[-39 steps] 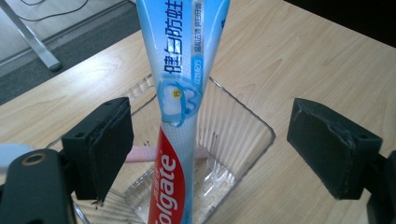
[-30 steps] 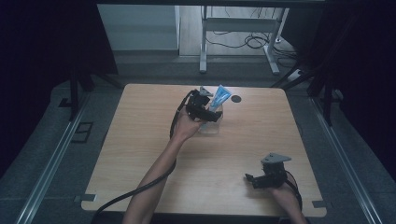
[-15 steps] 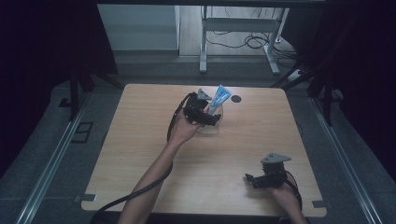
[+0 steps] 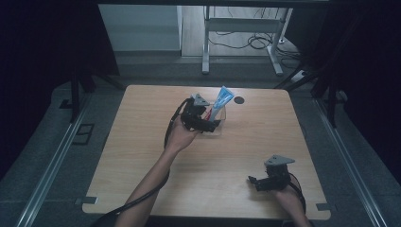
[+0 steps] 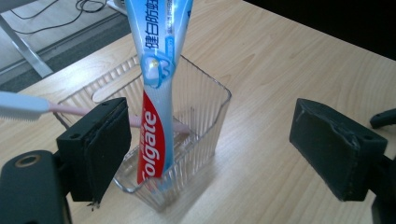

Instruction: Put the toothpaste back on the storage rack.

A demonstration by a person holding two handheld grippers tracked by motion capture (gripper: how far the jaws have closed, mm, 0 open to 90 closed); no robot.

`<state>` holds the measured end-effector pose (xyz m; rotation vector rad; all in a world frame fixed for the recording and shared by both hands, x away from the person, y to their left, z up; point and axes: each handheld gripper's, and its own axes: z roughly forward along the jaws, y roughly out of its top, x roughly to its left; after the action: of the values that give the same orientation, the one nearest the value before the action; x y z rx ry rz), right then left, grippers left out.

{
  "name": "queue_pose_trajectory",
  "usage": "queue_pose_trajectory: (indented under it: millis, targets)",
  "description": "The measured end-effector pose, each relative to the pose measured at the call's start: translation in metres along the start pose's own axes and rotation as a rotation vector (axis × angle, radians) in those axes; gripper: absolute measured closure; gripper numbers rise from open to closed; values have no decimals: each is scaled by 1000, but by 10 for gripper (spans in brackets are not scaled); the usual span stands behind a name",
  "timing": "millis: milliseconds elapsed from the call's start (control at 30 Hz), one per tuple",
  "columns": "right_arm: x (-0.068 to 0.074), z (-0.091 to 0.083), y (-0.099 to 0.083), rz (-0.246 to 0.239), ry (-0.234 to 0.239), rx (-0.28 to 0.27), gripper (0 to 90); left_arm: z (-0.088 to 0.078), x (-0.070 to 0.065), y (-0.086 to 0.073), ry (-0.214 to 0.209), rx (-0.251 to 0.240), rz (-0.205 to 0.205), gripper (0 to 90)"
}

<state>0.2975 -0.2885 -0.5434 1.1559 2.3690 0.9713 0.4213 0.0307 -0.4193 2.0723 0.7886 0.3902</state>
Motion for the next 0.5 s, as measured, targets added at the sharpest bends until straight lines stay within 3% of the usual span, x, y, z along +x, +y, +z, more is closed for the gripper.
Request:
queue_pose_trajectory:
  millis: [500]
  targets:
    - [0,0,0,-2,0,1,0,-19,-6,-24,-6,-12,9,130]
